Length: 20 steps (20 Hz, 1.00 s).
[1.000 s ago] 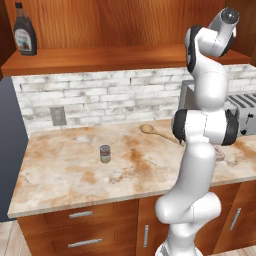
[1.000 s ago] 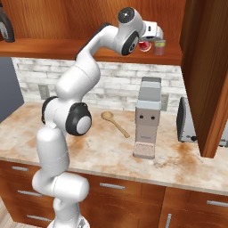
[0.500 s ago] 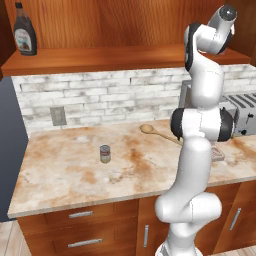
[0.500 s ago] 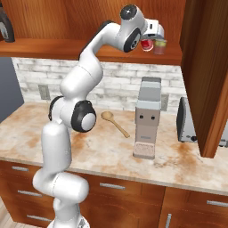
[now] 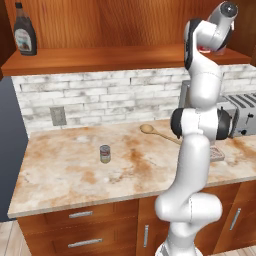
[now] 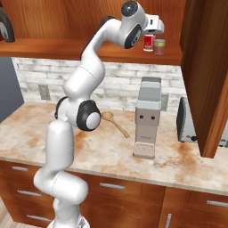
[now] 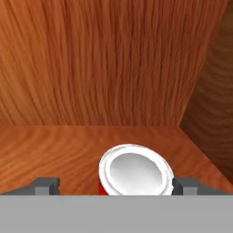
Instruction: Pick the cans from the counter and place them in their designated side in the cabinet.
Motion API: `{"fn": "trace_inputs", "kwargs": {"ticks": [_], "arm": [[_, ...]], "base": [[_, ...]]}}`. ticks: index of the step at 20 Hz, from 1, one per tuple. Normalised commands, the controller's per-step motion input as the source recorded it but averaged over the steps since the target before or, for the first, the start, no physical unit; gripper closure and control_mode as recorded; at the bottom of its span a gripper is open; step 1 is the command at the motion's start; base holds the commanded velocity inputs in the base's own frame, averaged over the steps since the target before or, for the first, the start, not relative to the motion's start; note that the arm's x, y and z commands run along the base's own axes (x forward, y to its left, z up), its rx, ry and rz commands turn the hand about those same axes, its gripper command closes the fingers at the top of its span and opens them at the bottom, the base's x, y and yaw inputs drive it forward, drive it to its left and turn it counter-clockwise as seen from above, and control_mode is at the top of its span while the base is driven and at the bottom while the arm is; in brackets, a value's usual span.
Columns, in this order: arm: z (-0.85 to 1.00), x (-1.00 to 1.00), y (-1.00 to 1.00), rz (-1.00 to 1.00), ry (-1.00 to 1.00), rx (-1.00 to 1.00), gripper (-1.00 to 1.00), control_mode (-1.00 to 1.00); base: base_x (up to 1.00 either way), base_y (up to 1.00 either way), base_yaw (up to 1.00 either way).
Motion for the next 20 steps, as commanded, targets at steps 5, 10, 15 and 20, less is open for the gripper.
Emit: {"fn": "trace_inputs", "kwargs": {"ticks": [5,10,15,20], "arm": [[0.27,0.0,0.0,0.04,-0.08,0.01,-1.0,-1.0],[0.16,-0.12,0.0,0.04,-0.1,0.0,-1.0,-1.0],[0.12,-0.29,0.0,0.04,-0.13,0.0,-1.0,-1.0],[0.03,-0.54,0.06,0.05,-0.17,0.0,-1.0,-1.0]], "base": [[0.0,0.0,0.0],[0.0,0.0,0.0],[0.0,0.0,0.0],[0.0,0.0,0.0]]}}
